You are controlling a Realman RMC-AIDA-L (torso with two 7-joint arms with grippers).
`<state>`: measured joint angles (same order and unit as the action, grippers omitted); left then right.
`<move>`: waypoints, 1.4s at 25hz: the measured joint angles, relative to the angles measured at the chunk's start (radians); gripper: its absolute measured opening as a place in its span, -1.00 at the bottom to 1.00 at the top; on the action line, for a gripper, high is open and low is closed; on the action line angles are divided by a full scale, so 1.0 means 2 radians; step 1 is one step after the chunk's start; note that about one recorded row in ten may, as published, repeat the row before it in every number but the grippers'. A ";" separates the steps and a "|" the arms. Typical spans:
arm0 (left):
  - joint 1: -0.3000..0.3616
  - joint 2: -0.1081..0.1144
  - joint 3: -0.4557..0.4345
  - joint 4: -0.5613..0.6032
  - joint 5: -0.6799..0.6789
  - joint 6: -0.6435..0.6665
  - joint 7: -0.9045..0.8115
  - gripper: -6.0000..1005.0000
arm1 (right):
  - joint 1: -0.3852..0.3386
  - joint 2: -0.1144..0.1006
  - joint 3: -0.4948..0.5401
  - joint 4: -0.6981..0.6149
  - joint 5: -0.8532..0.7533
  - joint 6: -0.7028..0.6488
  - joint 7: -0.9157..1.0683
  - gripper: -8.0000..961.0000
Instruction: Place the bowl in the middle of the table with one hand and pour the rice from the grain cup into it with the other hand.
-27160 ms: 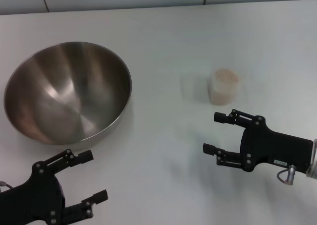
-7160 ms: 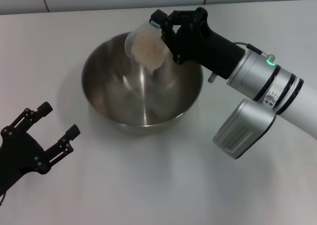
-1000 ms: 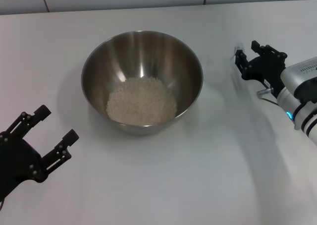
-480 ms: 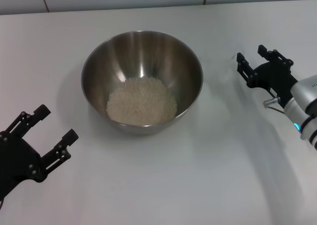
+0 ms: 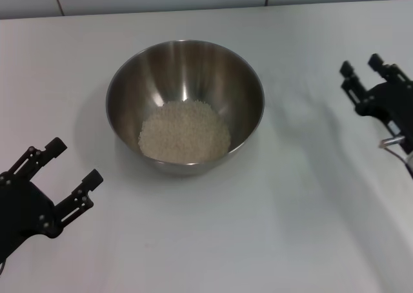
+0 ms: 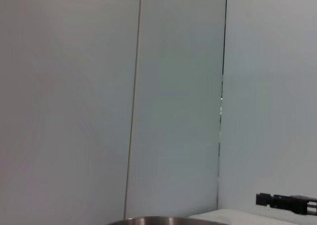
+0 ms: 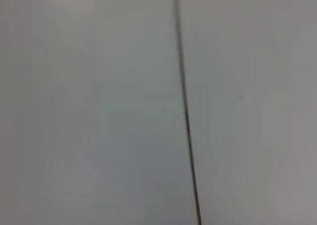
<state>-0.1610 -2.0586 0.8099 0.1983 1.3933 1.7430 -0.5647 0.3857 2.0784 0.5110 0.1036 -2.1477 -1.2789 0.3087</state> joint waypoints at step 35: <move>-0.039 0.025 0.011 0.012 0.041 -0.016 -0.020 0.61 | 0.114 -0.032 -0.326 -0.214 -0.069 -0.209 0.244 0.20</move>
<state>-0.2389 -2.0082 0.8314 0.2216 1.4757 1.7116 -0.6054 0.6128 2.0147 -0.1406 -0.3245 -2.2847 -1.6976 0.7965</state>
